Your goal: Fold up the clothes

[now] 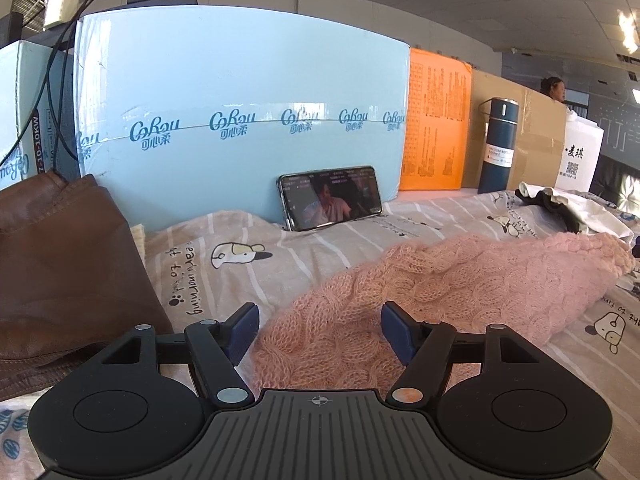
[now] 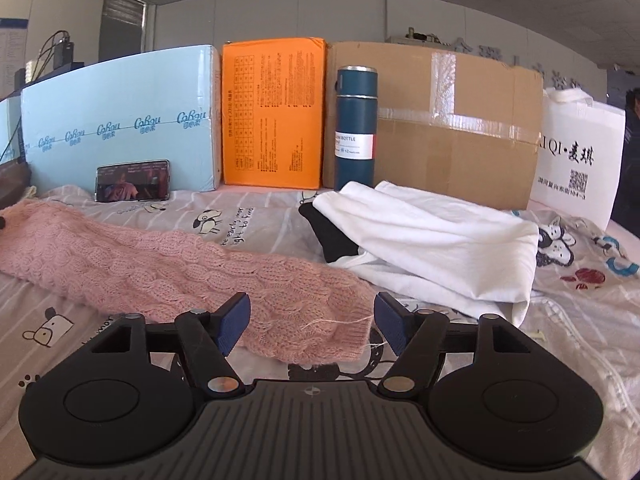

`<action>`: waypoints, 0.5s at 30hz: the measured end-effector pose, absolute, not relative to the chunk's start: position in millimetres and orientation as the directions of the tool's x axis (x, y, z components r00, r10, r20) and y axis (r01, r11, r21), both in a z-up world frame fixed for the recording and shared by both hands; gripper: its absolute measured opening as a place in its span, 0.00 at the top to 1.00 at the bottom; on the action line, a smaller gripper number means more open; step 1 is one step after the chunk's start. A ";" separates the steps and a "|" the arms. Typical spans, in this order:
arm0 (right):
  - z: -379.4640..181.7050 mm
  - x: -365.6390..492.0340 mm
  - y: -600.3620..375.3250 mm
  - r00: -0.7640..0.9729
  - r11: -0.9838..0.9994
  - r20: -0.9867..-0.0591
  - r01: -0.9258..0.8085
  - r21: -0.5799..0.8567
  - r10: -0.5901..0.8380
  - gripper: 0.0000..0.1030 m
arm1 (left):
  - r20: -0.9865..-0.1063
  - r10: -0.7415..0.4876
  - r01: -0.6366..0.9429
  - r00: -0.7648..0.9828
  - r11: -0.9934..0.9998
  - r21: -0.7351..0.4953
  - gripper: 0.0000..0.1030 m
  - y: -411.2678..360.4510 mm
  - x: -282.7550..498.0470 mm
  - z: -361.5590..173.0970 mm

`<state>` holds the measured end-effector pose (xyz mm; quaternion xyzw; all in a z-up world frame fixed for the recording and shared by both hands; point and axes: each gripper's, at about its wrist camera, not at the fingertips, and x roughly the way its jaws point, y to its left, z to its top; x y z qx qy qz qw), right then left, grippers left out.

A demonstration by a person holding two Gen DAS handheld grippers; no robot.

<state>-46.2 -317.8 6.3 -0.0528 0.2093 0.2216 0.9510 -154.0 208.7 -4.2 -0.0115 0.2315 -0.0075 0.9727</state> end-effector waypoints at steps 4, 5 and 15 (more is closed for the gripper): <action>1.3 -30.1 -312.0 0.822 0.924 -0.462 -0.381 -0.009 0.334 0.36 | -0.453 -0.027 0.017 0.891 1.000 -0.026 0.33 207.2 -153.9 -5.1; 0.4 -26.7 -309.3 0.819 0.925 -0.472 -0.379 -0.019 0.326 0.36 | -0.454 -0.028 0.018 0.890 0.999 -0.026 0.33 206.9 -153.8 -5.4; 0.4 -11.9 -281.0 0.817 0.895 -0.477 -0.427 -0.127 0.323 0.86 | -0.461 -0.043 0.034 0.886 0.999 -0.030 0.32 204.7 -154.2 -8.8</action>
